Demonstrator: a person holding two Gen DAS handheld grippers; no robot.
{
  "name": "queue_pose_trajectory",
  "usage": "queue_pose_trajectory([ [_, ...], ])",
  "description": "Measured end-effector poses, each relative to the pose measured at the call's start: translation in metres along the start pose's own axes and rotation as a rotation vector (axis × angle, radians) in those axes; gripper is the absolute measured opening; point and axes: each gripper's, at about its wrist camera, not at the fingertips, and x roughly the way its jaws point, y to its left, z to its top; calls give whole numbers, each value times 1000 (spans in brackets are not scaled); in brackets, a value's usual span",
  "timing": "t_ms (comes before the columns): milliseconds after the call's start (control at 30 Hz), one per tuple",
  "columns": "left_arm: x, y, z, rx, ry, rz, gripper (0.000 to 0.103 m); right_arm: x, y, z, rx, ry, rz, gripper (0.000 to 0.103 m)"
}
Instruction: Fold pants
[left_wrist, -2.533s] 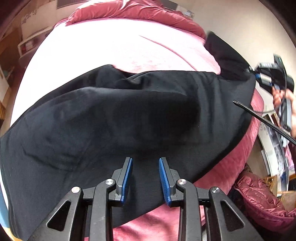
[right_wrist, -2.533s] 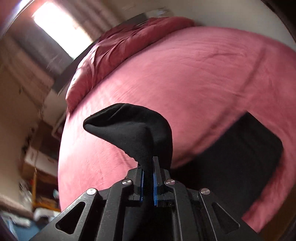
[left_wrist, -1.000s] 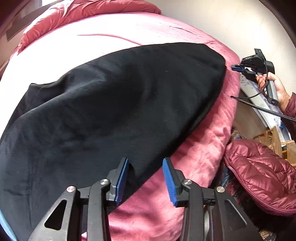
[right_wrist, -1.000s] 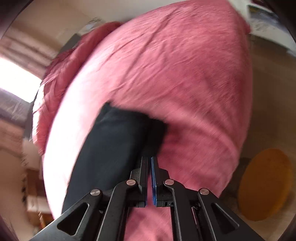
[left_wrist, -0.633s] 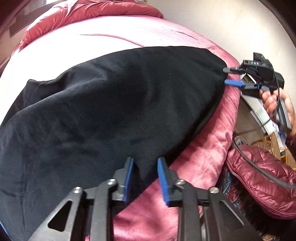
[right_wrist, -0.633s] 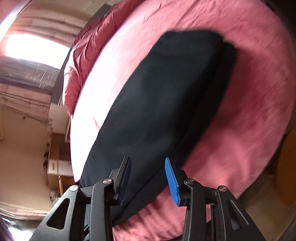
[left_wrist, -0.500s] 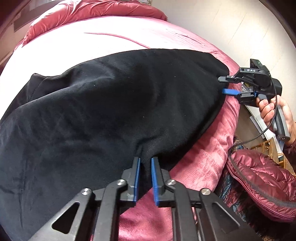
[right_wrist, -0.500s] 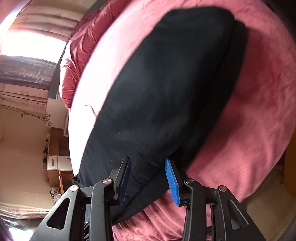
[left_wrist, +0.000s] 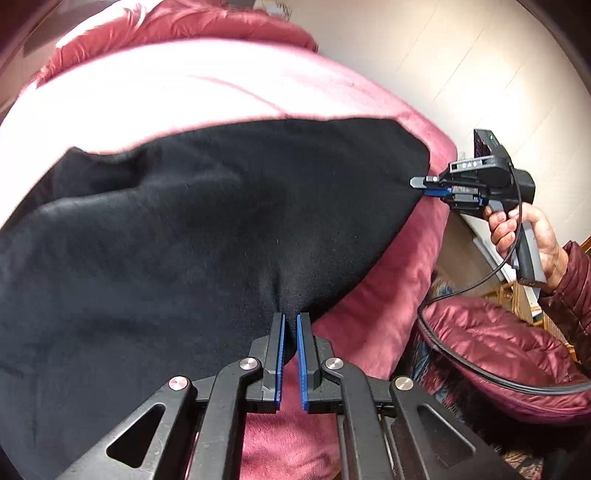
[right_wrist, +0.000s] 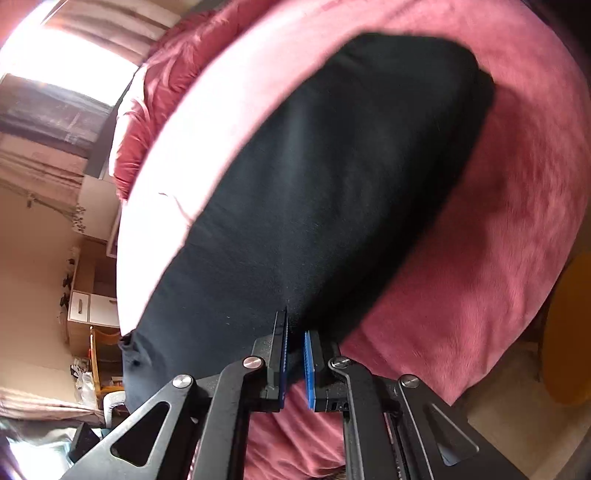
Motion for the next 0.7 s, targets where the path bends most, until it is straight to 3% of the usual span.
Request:
queue_pose_trajectory([
  [133, -2, 9, -3, -31, 14, -34, 7, 5, -2, 3, 4, 23, 17, 13],
  [200, -10, 15, -3, -59, 3, -45, 13, -3, -6, 7, 10, 23, 42, 14],
  [233, -14, 18, -3, -73, -9, -44, 20, -9, -8, 11, 14, 2, 45, 14],
  [467, -44, 38, -4, -173, -99, -40, 22, -52, -55, 60, 182, -216, -6, 17],
  [700, -36, 42, -4, -203, -68, 0, 23, -39, -72, 97, 287, -235, -92, 22],
])
